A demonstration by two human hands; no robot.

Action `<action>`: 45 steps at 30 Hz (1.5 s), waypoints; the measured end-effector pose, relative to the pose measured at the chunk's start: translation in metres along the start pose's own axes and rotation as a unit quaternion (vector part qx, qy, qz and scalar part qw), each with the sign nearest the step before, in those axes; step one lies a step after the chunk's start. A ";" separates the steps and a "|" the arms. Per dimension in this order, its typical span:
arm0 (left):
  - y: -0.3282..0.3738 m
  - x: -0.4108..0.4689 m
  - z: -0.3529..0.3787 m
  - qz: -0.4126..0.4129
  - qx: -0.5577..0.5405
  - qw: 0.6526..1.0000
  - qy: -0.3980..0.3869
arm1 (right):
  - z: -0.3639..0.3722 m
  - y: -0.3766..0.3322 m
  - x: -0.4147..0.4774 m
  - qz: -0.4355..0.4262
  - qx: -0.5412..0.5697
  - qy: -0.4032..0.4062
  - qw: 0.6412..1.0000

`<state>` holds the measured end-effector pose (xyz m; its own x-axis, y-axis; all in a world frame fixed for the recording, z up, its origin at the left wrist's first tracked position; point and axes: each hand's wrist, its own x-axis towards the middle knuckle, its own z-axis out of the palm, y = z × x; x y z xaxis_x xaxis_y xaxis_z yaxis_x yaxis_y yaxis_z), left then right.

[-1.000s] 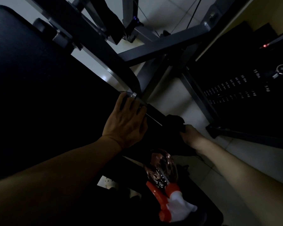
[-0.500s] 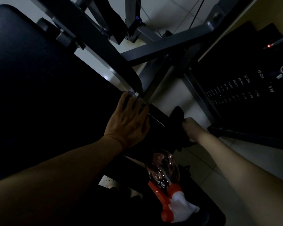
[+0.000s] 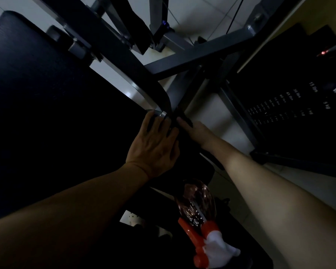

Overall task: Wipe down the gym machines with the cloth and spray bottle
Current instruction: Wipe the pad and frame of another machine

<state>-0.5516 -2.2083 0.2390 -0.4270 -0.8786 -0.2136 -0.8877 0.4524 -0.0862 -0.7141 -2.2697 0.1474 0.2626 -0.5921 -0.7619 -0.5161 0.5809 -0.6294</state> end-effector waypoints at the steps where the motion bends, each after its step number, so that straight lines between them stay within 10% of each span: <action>1: 0.001 0.000 0.000 0.001 -0.003 1.000 0.005 | 0.000 -0.001 0.007 0.018 -0.002 0.009 1.000; 27: 0.001 0.000 -0.002 0.001 0.013 1.000 0.001 | -0.004 0.012 -0.024 -0.110 -0.124 0.028 0.986; 35: 0.000 0.000 -0.001 -0.001 0.009 1.000 -0.002 | -0.046 0.044 -0.095 -0.232 -0.366 0.057 0.900; 45: 0.001 0.001 -0.002 -0.001 0.012 1.000 0.005 | -0.015 -0.017 -0.024 -0.038 -0.016 -0.036 0.999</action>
<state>-0.5535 -2.2084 0.2405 -0.4274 -0.8808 -0.2038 -0.8838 0.4545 -0.1109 -0.7239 -2.2738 0.1790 0.3587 -0.5911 -0.7224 -0.5175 0.5182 -0.6810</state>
